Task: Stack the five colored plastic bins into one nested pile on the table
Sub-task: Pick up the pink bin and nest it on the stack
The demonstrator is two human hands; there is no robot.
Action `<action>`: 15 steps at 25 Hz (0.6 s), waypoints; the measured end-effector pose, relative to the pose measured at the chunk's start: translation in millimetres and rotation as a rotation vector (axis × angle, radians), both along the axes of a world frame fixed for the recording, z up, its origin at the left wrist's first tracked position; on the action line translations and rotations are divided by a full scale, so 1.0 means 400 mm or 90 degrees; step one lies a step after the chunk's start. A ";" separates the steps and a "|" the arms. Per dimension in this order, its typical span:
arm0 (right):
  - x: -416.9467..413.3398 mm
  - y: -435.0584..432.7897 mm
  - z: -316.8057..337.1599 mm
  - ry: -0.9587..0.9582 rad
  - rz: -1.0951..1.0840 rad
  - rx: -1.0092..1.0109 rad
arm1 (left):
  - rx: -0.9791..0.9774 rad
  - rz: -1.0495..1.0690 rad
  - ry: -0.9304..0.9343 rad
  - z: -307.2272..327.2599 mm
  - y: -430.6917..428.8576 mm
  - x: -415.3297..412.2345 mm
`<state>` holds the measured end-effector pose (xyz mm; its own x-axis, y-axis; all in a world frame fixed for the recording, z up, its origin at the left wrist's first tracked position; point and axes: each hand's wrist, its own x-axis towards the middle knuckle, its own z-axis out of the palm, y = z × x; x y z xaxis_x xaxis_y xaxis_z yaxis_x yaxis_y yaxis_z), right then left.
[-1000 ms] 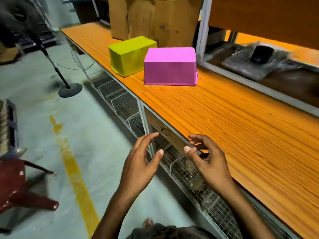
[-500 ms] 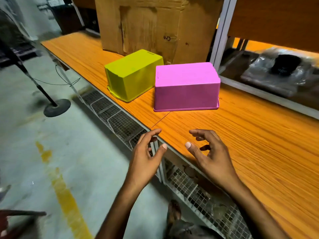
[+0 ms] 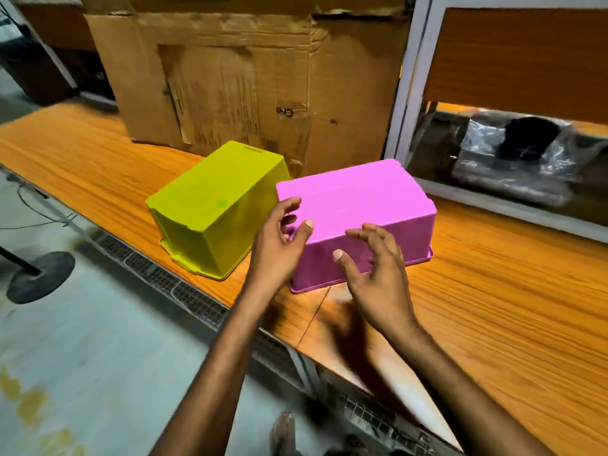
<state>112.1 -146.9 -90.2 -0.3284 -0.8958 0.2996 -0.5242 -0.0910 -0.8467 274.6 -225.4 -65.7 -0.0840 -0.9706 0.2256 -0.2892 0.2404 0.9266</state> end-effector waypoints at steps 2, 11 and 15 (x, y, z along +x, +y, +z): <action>0.035 -0.036 -0.013 -0.070 -0.104 0.004 | -0.010 -0.042 -0.058 -0.001 -0.115 -0.003; 0.096 -0.192 -0.046 -0.351 -0.376 0.182 | -0.073 -0.202 -0.544 -0.028 -0.413 -0.117; 0.071 -0.208 -0.066 -0.380 -0.409 0.167 | -0.040 -0.228 -0.566 -0.012 -0.439 -0.144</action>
<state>140.7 -230.0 -116.7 -0.8218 -0.5026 -0.2683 0.1248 0.3008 -0.9455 217.0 -401.1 -70.5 -0.5393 -0.8421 -0.0124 -0.7794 0.4935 0.3861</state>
